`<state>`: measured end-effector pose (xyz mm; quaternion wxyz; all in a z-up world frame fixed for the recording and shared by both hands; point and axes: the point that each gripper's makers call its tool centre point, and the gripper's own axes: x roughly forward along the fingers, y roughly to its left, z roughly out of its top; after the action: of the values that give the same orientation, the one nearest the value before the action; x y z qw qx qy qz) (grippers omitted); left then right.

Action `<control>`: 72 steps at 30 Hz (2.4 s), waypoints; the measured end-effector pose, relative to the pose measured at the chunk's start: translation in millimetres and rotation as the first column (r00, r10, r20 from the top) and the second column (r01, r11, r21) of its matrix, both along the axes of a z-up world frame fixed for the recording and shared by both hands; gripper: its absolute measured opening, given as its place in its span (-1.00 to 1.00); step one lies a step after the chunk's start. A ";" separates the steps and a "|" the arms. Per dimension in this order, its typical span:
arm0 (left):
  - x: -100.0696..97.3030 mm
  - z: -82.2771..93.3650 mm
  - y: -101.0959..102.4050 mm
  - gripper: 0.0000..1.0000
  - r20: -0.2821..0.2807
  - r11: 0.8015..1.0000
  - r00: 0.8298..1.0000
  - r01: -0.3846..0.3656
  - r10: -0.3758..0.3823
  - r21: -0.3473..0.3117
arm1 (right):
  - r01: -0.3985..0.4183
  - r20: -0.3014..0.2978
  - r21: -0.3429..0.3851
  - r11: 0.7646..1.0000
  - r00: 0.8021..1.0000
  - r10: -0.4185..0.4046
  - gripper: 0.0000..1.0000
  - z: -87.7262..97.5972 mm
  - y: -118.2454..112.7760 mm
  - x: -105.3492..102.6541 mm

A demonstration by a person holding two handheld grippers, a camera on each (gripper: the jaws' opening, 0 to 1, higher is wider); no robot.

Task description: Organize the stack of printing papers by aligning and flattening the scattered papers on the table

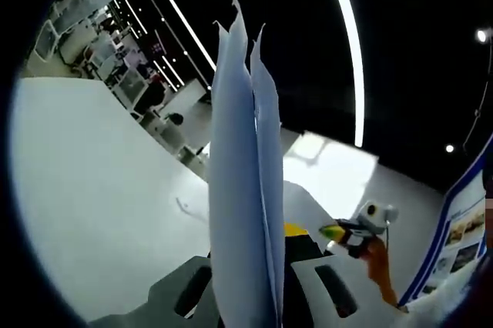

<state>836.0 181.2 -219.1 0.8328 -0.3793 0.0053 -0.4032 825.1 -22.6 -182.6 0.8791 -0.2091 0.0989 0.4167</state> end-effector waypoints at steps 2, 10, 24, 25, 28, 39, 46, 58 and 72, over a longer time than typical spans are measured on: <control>-1.2 -0.9 -0.8 -0.88 -0.003 1.000 1.000 -0.001 0.001 0.001 | 0.007 0.007 -0.006 1.000 1.000 -0.007 -0.79 -0.4 -1.3 1.6; -1.1 -0.5 -0.3 -0.88 -0.001 1.000 1.000 -0.001 0.001 0.002 | 0.006 0.027 -0.019 1.000 1.000 -0.005 -0.94 -0.9 -1.0 1.7; -3.6 -0.1 -2.4 -0.88 0.002 1.000 1.000 0.002 -0.002 0.002 | -0.009 0.056 0.011 1.000 0.998 0.009 -0.98 8.5 7.9 -1.3; -4.2 -0.2 -3.0 -0.88 0.001 1.000 1.000 0.002 -0.002 0.003 | -0.009 0.056 0.012 1.000 0.998 0.009 -0.97 8.7 8.1 -1.2; -4.4 0.3 -3.4 -0.88 0.004 1.000 1.000 0.004 -0.004 0.003 | 0.000 0.066 0.017 1.000 0.998 -0.001 -0.97 10.9 8.2 0.7; -6.2 -2.5 -9.8 -0.88 -0.010 0.999 0.999 0.032 -0.032 0.009 | -0.004 0.117 0.022 1.000 0.993 0.001 -0.97 16.5 13.2 3.0; -7.8 -2.7 -11.7 -0.88 -0.029 0.998 0.998 0.056 -0.056 -0.008 | 0.002 0.132 0.000 1.000 0.991 -0.002 -0.97 14.3 13.6 4.7; -12.0 -7.8 -20.4 -0.88 -0.044 0.996 0.995 0.089 -0.089 0.002 | 0.021 0.195 -0.018 1.000 0.981 -0.018 -0.98 16.0 23.8 11.5; -13.9 -10.4 -24.0 -0.87 -0.057 0.994 0.993 0.106 -0.105 0.005 | 0.061 0.247 -0.146 0.987 0.969 -0.023 -1.00 0.9 32.1 22.6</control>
<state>822.1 157.3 -229.5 0.8113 -0.3867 0.0505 -0.4356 847.6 9.5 -181.7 0.8746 -0.3235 0.0257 0.3601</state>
